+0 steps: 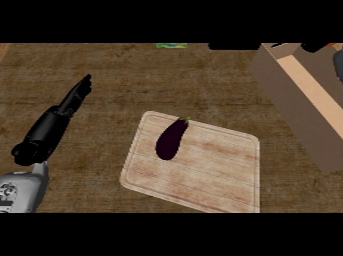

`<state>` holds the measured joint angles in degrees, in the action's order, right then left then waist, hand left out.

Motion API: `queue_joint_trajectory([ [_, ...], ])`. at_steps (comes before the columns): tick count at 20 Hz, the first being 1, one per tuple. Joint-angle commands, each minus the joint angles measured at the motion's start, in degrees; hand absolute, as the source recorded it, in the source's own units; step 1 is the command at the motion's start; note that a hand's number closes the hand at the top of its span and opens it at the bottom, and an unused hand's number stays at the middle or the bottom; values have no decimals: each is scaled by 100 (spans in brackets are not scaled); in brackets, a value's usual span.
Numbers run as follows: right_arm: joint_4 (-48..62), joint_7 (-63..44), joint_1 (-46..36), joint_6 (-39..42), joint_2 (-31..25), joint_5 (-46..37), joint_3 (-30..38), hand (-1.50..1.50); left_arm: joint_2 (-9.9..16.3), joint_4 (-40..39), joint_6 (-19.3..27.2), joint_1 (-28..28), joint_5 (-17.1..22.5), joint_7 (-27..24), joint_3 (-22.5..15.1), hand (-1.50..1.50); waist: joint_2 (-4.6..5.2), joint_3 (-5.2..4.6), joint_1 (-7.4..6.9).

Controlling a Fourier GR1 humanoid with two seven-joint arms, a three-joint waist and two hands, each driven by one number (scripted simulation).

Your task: Pick the squash from the cutting board and place it in the cardboard box

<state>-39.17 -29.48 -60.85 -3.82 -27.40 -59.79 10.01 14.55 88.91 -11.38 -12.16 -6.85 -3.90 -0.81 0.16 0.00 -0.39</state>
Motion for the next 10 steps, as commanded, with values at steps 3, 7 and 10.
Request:
queue_joint_trajectory([
  [3, 912, 595, -100, 1010, -609, 478, 429, 150, 95, -241, -123, -195, 35, -106, 133, 0, 39, 1, -54],
  [7, 1277, 1216, 388, 1447, -876, 499, 366, 150, 43, -89, -116, -155, 32, 21, 103, 0, 30, 5, -49],
  [10, 1644, 1215, 472, 1617, -1008, 549, 477, 150, -32, -161, -62, 60, -46, -277, 79, 0, 38, 4, -78],
])
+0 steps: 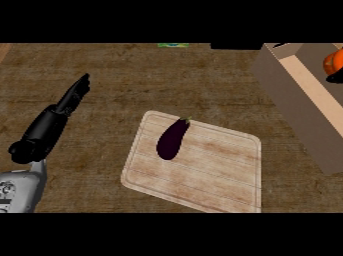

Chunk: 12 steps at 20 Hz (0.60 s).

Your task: Pick the squash from the cutting board and place it in the cardboard box

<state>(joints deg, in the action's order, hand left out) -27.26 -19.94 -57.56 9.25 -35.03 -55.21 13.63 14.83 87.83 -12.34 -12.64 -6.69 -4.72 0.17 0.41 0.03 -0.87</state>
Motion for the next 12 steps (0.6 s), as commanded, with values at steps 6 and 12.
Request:
queue_joint_trajectory([
  [6, 279, 1540, 255, 786, -288, 499, 228, -150, -144, -144, 127, 140, -266, -256, -96, 0, -16, 1, 13],
  [12, -218, 2077, -61, -575, 47, 1913, 1738, -150, -36, -33, -10, -23, -75, 6, 35, 0, -56, 26, 70],
])
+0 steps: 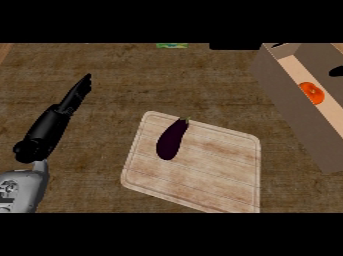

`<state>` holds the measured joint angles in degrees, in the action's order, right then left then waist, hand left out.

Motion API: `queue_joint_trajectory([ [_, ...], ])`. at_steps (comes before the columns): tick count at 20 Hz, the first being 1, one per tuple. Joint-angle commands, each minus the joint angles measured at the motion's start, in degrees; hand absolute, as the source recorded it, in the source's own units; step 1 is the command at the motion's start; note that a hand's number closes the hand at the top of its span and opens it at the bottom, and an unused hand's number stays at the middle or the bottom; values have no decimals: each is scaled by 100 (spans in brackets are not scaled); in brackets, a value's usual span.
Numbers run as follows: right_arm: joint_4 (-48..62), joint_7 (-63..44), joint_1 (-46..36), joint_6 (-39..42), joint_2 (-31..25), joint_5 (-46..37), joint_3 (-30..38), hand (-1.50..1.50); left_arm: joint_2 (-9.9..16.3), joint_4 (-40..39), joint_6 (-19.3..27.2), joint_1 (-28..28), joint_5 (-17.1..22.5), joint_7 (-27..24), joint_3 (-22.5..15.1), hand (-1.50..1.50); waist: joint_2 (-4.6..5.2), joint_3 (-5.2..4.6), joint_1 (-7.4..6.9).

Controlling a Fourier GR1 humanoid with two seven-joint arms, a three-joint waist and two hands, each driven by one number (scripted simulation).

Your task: Pick the squash from the cutting board and place it in the cardboard box

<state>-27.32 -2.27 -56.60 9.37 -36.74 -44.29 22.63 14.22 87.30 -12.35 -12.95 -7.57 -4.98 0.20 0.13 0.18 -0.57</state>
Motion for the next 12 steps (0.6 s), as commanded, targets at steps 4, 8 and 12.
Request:
queue_joint_trajectory([
  [4, -255, 483, -164, -1132, 290, 1868, 1988, -150, 49, 49, -46, -3, 76, 35, 86, 0, -14, 11, 84],
  [8, -28, 635, 175, -1401, 59, 2258, 2480, -150, 128, 25, -104, -59, 103, 68, 174, 0, 24, -5, -2],
  [12, 160, 1222, 668, -1218, -351, 2619, 2798, -150, -200, 400, 102, 155, -122, 287, -171, 0, 29, -2, -46],
])
